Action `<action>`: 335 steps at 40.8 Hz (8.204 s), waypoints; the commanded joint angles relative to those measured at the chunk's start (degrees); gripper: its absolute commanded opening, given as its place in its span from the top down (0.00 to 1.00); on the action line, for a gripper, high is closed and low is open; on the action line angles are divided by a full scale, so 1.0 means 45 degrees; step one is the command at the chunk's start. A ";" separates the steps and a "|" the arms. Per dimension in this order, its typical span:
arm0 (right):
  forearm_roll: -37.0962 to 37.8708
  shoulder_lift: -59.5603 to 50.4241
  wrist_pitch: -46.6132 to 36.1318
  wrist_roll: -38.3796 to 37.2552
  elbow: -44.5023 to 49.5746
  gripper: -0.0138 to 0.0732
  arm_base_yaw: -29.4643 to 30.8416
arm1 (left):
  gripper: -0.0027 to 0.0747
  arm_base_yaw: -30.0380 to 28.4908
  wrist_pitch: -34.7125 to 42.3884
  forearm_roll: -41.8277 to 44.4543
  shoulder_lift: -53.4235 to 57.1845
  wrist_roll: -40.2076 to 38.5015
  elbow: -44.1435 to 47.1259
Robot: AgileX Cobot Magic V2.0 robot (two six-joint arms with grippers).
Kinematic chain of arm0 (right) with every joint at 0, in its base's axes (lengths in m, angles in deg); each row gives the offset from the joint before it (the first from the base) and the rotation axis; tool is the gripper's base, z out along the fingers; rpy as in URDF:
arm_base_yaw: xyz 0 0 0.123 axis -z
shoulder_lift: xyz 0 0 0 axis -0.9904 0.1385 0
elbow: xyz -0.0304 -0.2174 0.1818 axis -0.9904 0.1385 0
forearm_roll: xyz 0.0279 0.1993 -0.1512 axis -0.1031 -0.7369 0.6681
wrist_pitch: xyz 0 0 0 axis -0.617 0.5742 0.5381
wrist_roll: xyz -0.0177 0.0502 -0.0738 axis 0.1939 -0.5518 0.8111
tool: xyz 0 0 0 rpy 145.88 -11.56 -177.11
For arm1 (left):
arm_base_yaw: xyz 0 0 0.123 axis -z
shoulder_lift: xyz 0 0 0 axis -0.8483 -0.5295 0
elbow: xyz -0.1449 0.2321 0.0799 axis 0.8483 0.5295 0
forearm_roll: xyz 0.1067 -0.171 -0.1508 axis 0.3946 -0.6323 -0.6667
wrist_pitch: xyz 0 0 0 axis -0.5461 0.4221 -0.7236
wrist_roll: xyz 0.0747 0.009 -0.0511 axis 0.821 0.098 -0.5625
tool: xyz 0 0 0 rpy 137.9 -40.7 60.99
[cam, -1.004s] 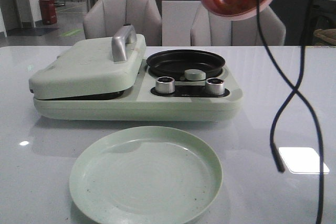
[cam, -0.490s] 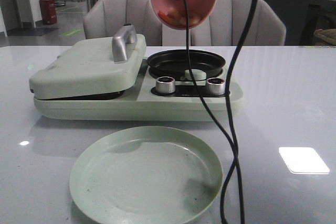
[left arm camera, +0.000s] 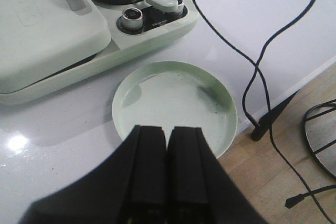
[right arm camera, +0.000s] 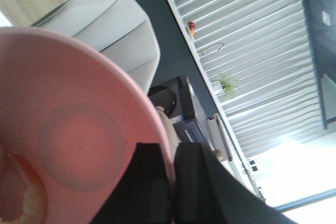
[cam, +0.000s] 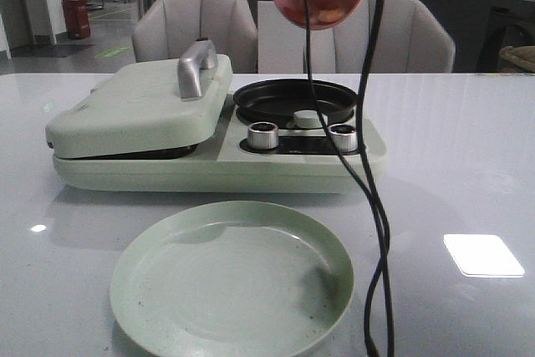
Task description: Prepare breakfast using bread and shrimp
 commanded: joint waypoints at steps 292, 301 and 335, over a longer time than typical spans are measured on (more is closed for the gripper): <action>-2.2153 -2.0866 0.1346 0.8702 1.3885 0.80 0.4448 | 0.84 -0.0739 0.0042 0.3694 0.0043 -0.2341 0.0284; -2.2161 -2.0866 0.1375 0.8702 1.3885 0.80 0.4448 | 0.83 -0.4140 0.3160 0.3624 0.2004 -0.2341 0.2078; -2.2162 -2.0866 0.1387 0.8702 1.3885 0.80 0.4448 | 0.84 -0.8350 0.8029 0.2715 0.8076 -0.1005 0.8246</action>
